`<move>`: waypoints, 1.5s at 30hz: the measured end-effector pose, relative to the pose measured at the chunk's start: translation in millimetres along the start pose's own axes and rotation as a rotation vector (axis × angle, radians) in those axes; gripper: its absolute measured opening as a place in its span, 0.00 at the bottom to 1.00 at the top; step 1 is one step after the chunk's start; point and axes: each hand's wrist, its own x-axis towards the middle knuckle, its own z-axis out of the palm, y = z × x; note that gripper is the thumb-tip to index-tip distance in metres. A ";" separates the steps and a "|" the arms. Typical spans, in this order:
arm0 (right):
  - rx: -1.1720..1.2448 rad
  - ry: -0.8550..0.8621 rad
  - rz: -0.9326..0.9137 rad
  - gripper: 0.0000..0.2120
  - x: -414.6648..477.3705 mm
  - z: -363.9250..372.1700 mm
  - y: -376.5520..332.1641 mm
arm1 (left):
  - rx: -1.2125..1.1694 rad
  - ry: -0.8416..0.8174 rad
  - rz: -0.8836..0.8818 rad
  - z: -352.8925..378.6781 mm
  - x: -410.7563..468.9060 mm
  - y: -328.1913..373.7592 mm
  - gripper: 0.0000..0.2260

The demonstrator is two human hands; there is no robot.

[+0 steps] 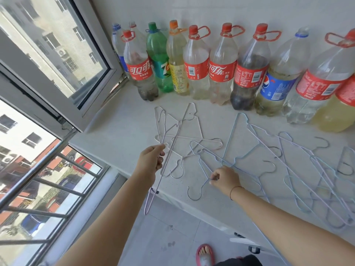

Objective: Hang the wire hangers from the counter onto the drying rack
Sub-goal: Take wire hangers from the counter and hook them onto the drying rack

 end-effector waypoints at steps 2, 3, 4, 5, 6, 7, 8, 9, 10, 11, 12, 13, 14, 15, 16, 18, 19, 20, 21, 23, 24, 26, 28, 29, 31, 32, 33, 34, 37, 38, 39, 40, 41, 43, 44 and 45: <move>0.052 0.006 0.030 0.11 1.9 -2.7 0.1 | 0.006 -0.015 0.005 -0.1 -1.6 1.1 0.04; 0.099 0.011 0.040 0.11 3.0 -5.6 0.4 | 0.002 -0.022 0.008 0.4 -2.8 2.6 0.04; 0.167 0.016 0.045 0.09 3.8 -9.1 0.9 | -0.001 -0.026 0.011 1.0 -4.3 4.5 0.04; 0.240 0.027 0.041 0.06 3.7 -14.2 1.0 | -0.002 -0.027 0.014 1.6 -5.9 6.4 0.03; 0.303 0.046 0.029 0.04 3.0 -20.7 0.8 | -0.001 -0.026 0.017 2.4 -8.2 8.4 0.03; 0.358 0.067 0.012 0.03 2.8 -27.8 0.4 | -0.001 -0.023 0.022 3.3 -10.6 10.3 0.03; 0.416 0.084 -0.004 0.03 2.7 -35.6 -0.6 | -0.001 -0.019 0.028 4.4 -13.6 12.3 0.03; 0.479 0.095 -0.012 0.03 2.8 -43.6 -1.8 | -0.003 -0.013 0.035 5.5 -17.2 14.3 0.02; 0.545 0.093 -0.014 0.04 2.5 -51.7 -4.1 | -0.008 -0.004 0.041 6.9 -21.4 16.4 0.02; 0.628 0.076 -0.005 0.04 2.3 -58.9 -6.4 | -0.018 0.007 0.048 8.3 -26.1 18.4 0.03; 0.730 0.044 0.015 0.03 0.8 -65.8 -9.2 | -0.032 0.022 0.056 9.4 -31.5 20.2 0.03; 0.848 0.003 0.037 0.02 -1.2 -71.7 -12.8 | -0.047 0.037 0.066 10.2 -37.7 21.5 0.03; 0.967 -0.045 0.055 0.02 -4.8 -77.1 -17.4 | -0.060 0.053 0.076 10.7 -44.9 22.3 0.02; 1.073 -0.103 0.069 0.04 -9.8 -82.5 -23.2 | -0.073 0.069 0.085 11.0 -52.8 22.3 0.02; 1.156 -0.163 0.075 0.05 -16.2 -87.8 -29.7 | -0.089 0.087 0.093 11.1 -61.2 21.6 0.02; 1.267 -0.271 0.057 0.06 -31.7 -96.8 -43.2 | -0.123 0.122 0.109 10.6 -79.7 18.3 0.03; 1.304 -0.318 0.043 0.07 -39.7 -100.5 -49.5 | -0.137 0.137 0.118 9.8 -89.8 15.8 0.03; 1.331 -0.359 0.030 0.07 -47.5 -103.2 -55.7 | -0.151 0.150 0.124 8.7 -100.1 12.8 0.02; 1.351 -0.398 0.023 0.06 -55.4 -105.1 -61.8 | -0.164 0.166 0.127 7.0 -110.5 9.2 0.02; 1.361 -0.472 0.014 0.05 -72.1 -106.6 -73.7 | -0.200 0.206 0.132 1.9 -132.8 0.7 0.01; 1.350 -0.502 0.004 0.05 -80.4 -106.7 -79.2 | -0.221 0.229 0.133 -1.1 -144.3 -3.4 0.02; 1.315 -0.563 -0.021 0.05 -97.9 -105.8 -90.5 | -0.261 0.278 0.132 -8.7 -169.5 -11.6 0.01; 1.294 -0.637 -0.059 0.05 -117.3 -103.3 -102.1 | -0.303 0.320 0.137 -18.2 -196.9 -19.9 0.02; 1.288 -0.683 -0.081 0.05 -128.0 -101.5 -108.3 | -0.323 0.342 0.143 -24.3 -210.7 -24.2 0.02; 1.266 -0.786 -0.121 0.07 -151.3 -95.0 -122.5 | -0.361 0.385 0.154 -39.4 -239.2 -31.7 0.02; 1.252 -0.839 -0.136 0.08 -164.2 -90.8 -130.8 | -0.380 0.410 0.161 -48.8 -253.7 -35.2 0.03; 1.235 -0.889 -0.150 0.10 -177.7 -86.0 -139.2 | -0.396 0.434 0.170 -59.1 -268.4 -38.7 0.04; 1.215 -0.937 -0.165 0.11 -191.7 -80.2 -148.2 | -0.409 0.455 0.183 -70.3 -283.6 -41.8 0.03; 1.148 -1.051 -0.213 0.09 -236.4 -59.1 -176.9 | -0.434 0.531 0.225 -106.9 -332.0 -51.1 0.02; 1.122 -1.081 -0.228 0.08 -251.3 -50.9 -186.7 | -0.452 0.562 0.238 -119.4 -349.2 -54.5 0.03; 1.098 -1.116 -0.240 0.07 -267.4 -42.3 -196.8 | -0.471 0.592 0.250 -132.4 -367.2 -58.3 0.03; 1.076 -1.151 -0.246 0.08 -283.4 -33.1 -206.6 | -0.484 0.623 0.262 -144.8 -385.8 -62.2 0.03; 1.054 -1.185 -0.251 0.09 -300.3 -24.0 -216.8 | -0.493 0.658 0.274 -157.6 -404.6 -66.6 0.03; 1.007 -1.240 -0.278 0.10 -336.4 -5.3 -236.9 | -0.512 0.728 0.303 -183.7 -443.2 -77.3 0.02; 0.984 -1.269 -0.294 0.10 -355.8 4.3 -247.1 | -0.528 0.759 0.318 -196.9 -463.5 -82.7 0.01; 0.964 -1.304 -0.309 0.09 -376.5 13.8 -257.1 | -0.545 0.785 0.330 -210.6 -483.8 -88.1 0.01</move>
